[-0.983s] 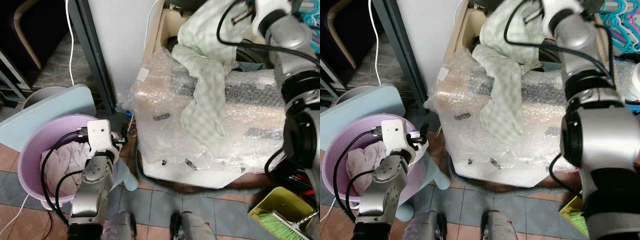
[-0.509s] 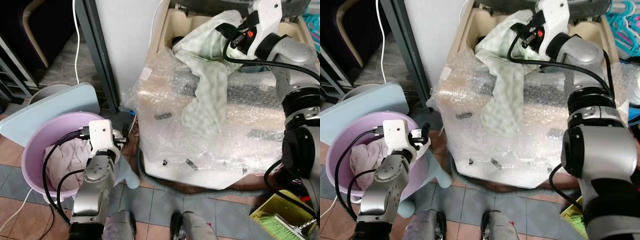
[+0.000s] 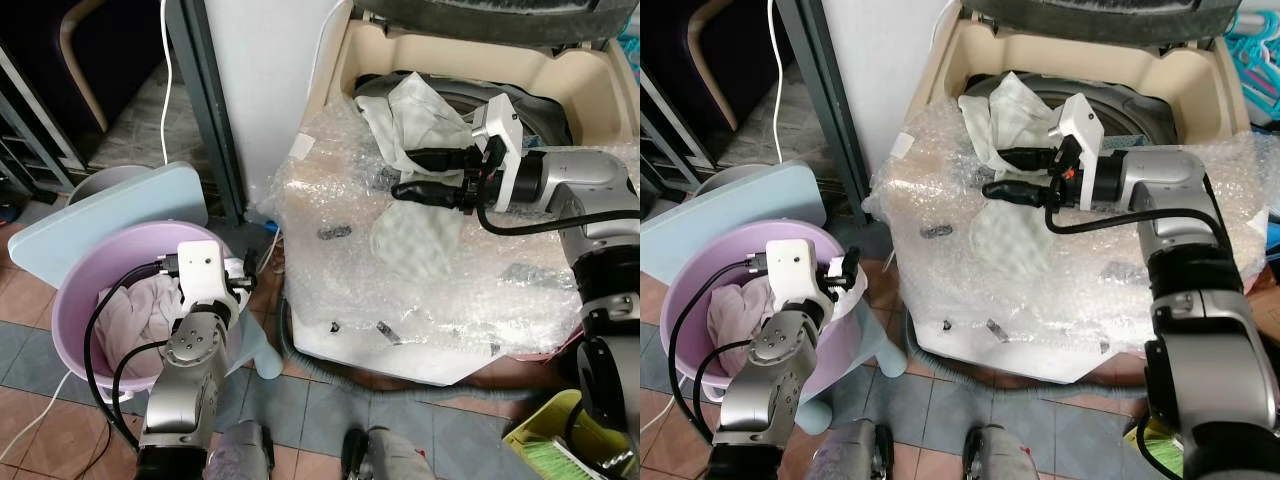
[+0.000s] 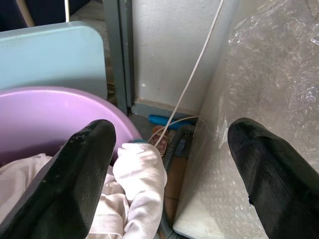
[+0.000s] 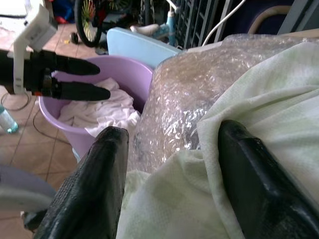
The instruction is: Clothes washing
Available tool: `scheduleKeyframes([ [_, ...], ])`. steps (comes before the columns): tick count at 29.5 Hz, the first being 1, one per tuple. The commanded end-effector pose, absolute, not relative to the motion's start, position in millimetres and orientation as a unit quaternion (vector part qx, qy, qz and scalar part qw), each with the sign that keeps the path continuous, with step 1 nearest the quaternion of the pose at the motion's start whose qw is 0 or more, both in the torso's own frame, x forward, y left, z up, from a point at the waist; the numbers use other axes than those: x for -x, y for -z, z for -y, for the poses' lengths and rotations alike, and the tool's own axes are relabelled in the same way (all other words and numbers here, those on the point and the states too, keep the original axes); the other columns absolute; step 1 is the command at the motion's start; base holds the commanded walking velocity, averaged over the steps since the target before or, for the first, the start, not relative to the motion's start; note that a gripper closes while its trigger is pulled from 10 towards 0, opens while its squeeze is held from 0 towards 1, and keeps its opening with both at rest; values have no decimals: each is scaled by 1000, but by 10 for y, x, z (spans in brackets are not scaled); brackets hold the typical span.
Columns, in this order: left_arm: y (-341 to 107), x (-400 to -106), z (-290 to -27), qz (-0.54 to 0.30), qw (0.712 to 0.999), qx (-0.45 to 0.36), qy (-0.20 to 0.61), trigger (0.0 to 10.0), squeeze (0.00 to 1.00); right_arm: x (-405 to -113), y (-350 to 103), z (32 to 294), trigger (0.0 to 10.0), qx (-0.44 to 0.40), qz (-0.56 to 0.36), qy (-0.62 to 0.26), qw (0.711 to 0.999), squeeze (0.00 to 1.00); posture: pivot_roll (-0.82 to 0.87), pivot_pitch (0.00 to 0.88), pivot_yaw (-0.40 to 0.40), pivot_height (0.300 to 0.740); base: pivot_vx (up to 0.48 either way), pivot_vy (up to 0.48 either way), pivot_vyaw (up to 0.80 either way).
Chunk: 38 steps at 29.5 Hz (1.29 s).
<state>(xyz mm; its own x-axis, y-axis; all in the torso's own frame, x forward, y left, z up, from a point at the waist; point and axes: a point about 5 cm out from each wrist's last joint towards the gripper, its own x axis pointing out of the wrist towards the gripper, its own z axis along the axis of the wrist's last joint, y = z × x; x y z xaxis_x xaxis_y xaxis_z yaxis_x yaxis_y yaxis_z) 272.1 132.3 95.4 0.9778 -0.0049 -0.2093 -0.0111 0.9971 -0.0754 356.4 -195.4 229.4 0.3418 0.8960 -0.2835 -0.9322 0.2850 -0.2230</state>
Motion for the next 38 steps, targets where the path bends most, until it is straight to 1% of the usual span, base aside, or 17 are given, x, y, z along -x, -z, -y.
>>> scheduleKeyframes([
  [1,-929,-2714,-1324,-113,993,37,-6,10000,0,-3588,-2189,2047,10000,239,-85,-533,807,1000,52,103,-22,740,0,0,0],
  [4,-927,-2716,-1324,-114,993,37,-8,10000,0,-3707,-2153,2211,10000,308,-100,-429,843,1000,51,103,-23,740,0,0,0],
  [6,-925,-2716,-1322,-114,993,37,-8,10000,0,-3840,-2276,2415,10000,337,-100,-297,888,1000,49,104,-23,740,0,0,0],
  [8,-925,-2716,-1322,-114,993,37,-8,10000,0,-3840,-2276,2415,10000,337,-100,-297,888,1000,49,104,-23,740,0,0,0],
  [10,-924,-2716,-1320,-114,993,37,-7,10000,0,-3886,-2367,2515,10000,338,-91,-231,908,1000,47,103,-23,740,0,0,0],
  [11,-923,-2715,-1317,-115,993,38,-7,10000,0,-3931,-2559,2650,10000,335,-56,-137,931,1000,46,104,-22,740,0,0,0],
  [12,-923,-2715,-1317,-115,993,38,-7,10000,0,-3931,-2559,2650,10000,335,-56,-137,931,1000,46,104,-22,740,0,0,0],
  [13,-923,-2713,-1314,-114,993,38,-6,10000,0,-3945,-2798,2759,10000,319,-4,-55,946,1000,46,106,-22,740,0,0,0],
  [15,-923,-2713,-1313,-114,993,39,-5,10000,0,-3935,-3016,2827,10000,292,47,-4,955,965,46,106,-22,740,0,0,0],
  [16,-922,-2711,-1312,-115,993,39,-5,10000,0,-3918,-3197,2829,10000,266,99,13,959,788,43,108,-22,740,0,0,0],
  [17,-922,-2711,-1312,-115,993,39,-5,10000,0,-3918,-3197,2829,10000,266,99,13,959,788,43,108,-22,740,0,0,0],
  [18,-922,-2710,-1311,-115,993,39,-5,10000,0,-3907,-3294,2799,10000,248,129,5,960,208,43,108,-22,740,0,0,0],
  [19,-922,-2710,-1311,-115,993,39,-5,10000,0,-3907,-3294,2799,10000,248,129,5,960,208,43,108,-22,740,0,0,0],
  [20,-921,-2709,-1311,-115,993,39,-5,10000,0,-3904,-3344,2754,10000,239,148,-12,960,0,41,109,-23,740,0,0,0],
  [30,-934,-2709,-1311,-110,993,45,-6,10000,0,-3948,-3151,2342,10000,180,154,-203,950,0,45,112,-23,740,0,0,0],
  [34,-934,-2713,-1305,-110,993,45,-4,10000,0,-3948,-3064,2314,10000,207,163,-186,947,0,41,109,-19,740,0,0,0],
  [38,-933,-2722,-1296,-112,993,44,-2,10000,0,-3941,-3122,2426,10000,263,194,-82,942,0,38,104,-14,740,0,0,0],
])
